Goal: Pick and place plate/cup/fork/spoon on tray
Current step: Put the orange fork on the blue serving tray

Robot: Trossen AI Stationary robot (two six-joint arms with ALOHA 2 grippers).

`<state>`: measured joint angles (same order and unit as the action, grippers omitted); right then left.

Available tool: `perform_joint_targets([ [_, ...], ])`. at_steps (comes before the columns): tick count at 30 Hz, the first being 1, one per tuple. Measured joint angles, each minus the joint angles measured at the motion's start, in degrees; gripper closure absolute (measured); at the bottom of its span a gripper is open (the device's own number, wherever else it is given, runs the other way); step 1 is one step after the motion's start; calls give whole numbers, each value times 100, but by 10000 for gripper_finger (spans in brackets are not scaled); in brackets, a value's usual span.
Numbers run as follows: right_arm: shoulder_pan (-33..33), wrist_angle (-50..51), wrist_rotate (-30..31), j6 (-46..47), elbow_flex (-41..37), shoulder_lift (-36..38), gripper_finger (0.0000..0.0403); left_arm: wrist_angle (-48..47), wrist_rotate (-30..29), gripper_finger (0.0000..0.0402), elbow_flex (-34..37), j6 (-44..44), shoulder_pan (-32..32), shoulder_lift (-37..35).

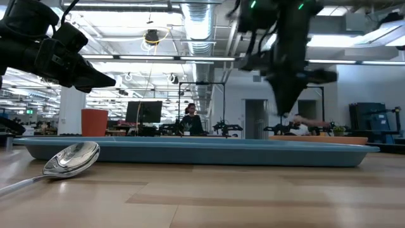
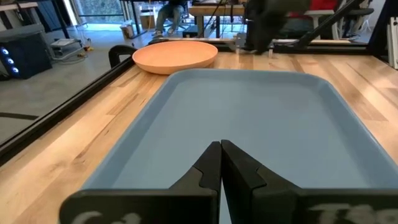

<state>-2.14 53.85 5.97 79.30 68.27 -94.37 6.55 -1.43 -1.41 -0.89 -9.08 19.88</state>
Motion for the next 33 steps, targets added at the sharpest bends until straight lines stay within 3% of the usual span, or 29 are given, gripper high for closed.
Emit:
perform_joint_targets([
  [6,715,-156,-431,-552,-2,-632,382,-23,-4,401,0,-3,-2,-2],
  [14,952,-52,-596,-653,2,-1180,380,-56,-2,401,0,-11,0,-2],
  [33,1247,146,-283,-756,0,-1180,383,-60,-2,401,0,-9,-2,-2],
])
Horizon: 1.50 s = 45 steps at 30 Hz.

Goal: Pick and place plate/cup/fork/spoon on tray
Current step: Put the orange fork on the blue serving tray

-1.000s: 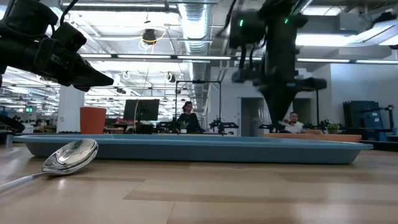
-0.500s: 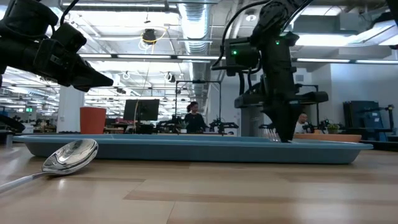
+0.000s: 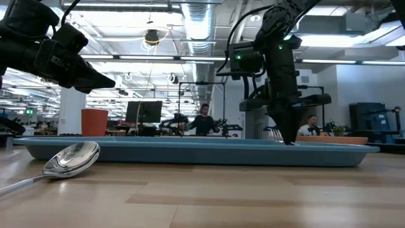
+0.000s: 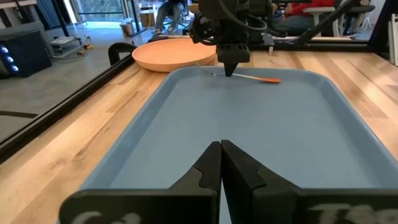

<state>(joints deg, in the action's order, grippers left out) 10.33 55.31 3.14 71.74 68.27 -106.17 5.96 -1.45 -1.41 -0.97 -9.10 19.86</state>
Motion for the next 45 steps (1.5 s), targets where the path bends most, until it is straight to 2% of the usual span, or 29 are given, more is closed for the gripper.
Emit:
perform_joint_targets([
  [45,-55,-319,-149,-127,-291,-2,377,0,-2,402,0,9,1,0],
])
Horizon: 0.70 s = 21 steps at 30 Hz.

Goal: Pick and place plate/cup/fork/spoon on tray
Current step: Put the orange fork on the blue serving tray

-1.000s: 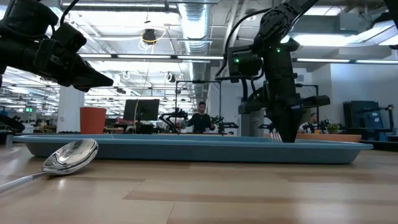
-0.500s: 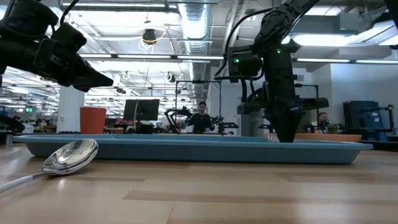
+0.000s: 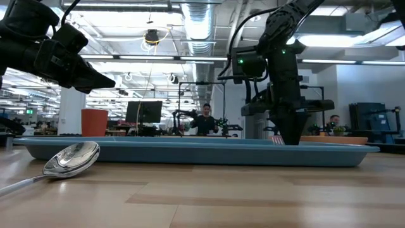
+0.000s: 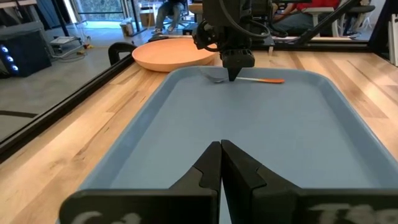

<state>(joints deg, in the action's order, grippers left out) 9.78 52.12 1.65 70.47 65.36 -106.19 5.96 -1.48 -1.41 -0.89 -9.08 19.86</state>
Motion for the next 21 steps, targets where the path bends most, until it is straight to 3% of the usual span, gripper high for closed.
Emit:
perform_joint_targets([
  [21,-2,9,131,-52,0,-2,345,-1,0,402,0,50,-1,0],
])
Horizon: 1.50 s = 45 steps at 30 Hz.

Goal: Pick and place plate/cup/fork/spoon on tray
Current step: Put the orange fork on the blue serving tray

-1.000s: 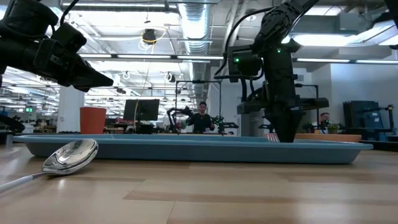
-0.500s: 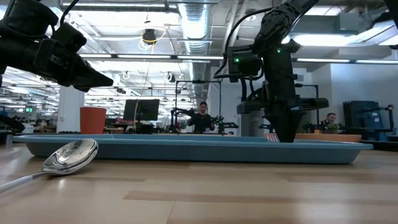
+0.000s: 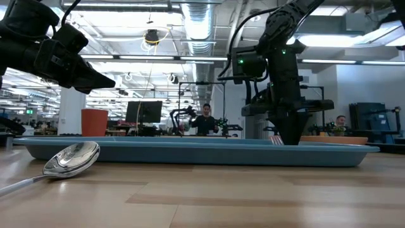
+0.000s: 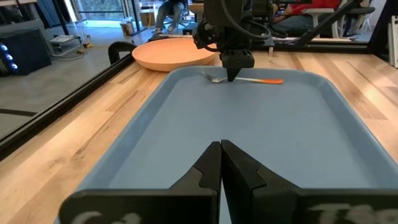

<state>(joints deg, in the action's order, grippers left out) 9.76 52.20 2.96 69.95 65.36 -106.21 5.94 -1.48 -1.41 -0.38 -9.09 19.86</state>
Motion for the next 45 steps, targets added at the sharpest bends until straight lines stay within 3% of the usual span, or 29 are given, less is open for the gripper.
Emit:
perform_joint_targets([
  [25,-44,-9,-2,-107,0,0,342,0,0,401,0,-2,-1,1],
  [37,-35,-28,0,-105,0,0,280,-2,0,401,0,9,-1,0],
  [45,-69,36,-2,-109,1,60,260,-1,1,401,0,13,-1,0],
])
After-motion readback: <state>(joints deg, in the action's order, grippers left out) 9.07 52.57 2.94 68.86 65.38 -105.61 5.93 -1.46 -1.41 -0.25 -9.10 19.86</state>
